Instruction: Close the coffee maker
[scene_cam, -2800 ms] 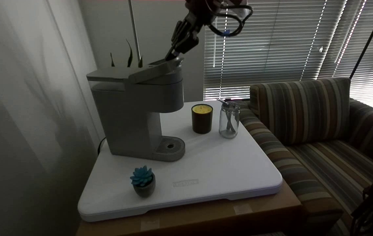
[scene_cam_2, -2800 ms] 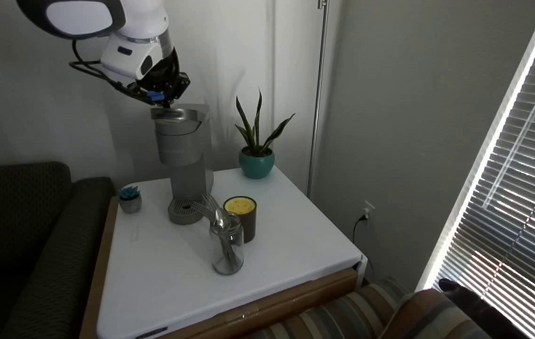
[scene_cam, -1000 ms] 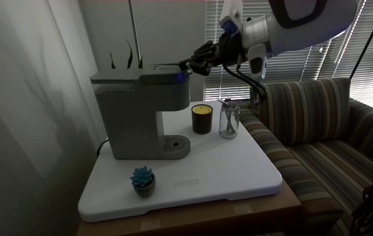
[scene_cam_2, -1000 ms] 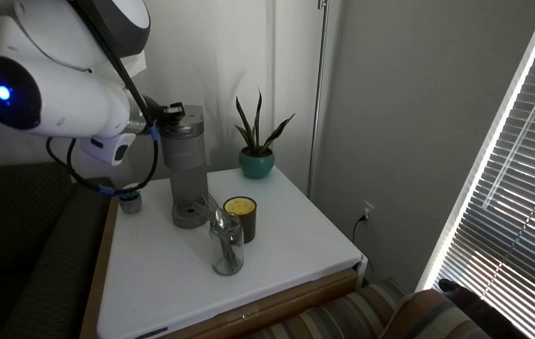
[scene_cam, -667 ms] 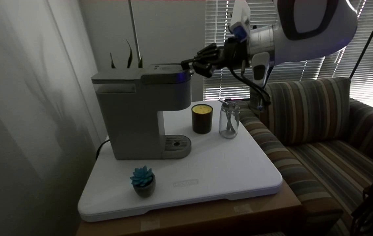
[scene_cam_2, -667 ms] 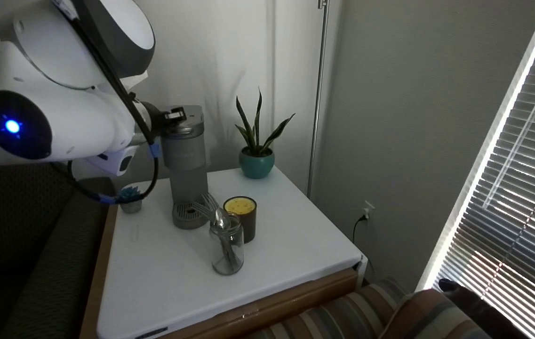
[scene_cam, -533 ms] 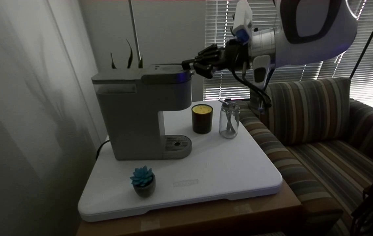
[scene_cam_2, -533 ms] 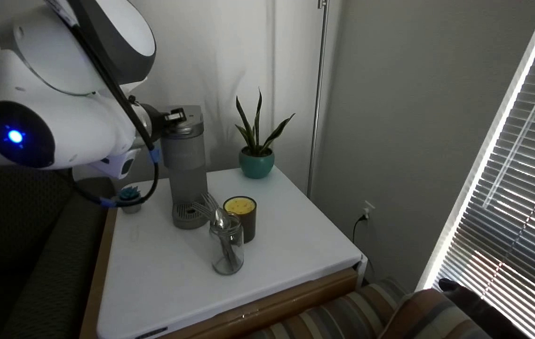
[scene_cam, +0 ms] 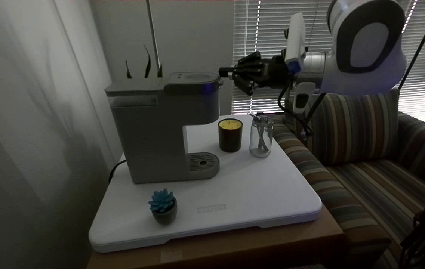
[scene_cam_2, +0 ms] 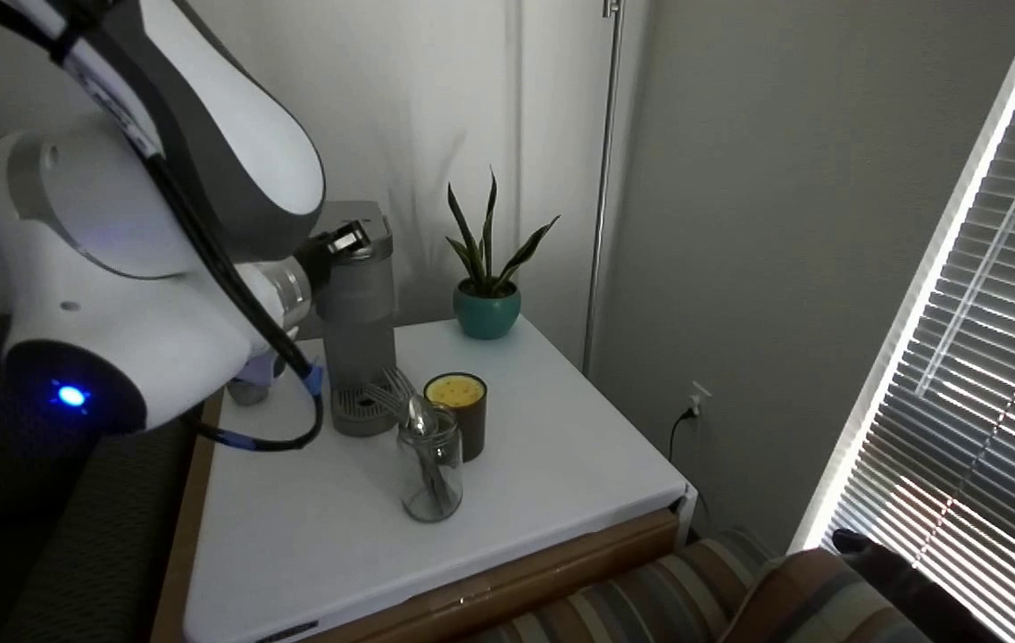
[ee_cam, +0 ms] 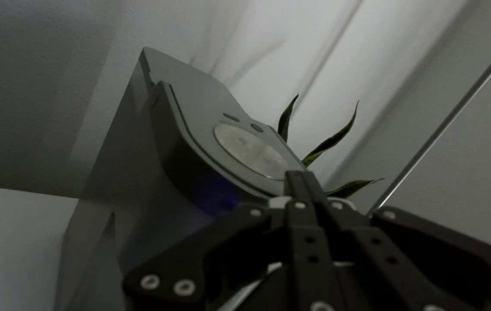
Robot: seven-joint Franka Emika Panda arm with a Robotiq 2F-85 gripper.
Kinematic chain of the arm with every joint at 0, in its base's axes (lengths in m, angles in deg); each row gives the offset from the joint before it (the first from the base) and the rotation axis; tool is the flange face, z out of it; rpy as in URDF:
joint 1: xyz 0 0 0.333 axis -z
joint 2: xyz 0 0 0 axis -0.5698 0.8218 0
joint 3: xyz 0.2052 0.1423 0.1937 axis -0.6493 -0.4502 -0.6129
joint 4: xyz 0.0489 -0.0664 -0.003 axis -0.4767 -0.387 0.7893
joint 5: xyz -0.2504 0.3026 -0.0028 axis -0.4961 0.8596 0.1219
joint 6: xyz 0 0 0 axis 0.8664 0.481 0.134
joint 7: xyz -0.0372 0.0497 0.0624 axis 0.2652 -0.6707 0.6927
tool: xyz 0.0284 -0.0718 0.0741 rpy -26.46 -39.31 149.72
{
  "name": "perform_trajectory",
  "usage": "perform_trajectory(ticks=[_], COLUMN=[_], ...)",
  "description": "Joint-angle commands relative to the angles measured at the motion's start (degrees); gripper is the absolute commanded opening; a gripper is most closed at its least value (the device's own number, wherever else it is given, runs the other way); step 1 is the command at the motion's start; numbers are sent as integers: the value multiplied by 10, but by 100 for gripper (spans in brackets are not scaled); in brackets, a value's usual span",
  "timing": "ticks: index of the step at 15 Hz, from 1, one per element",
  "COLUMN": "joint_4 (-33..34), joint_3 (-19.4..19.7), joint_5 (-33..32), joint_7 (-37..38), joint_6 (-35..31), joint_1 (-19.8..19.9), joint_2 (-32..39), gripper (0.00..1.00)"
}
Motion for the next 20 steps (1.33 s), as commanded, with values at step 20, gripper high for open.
perform_trajectory(ticks=[20], joint_4=[-28], joint_3=[-149], joint_5=[-536], joint_7=[402], joint_6=[-608], joint_1=[-36], joint_2=[-157], gripper=[0])
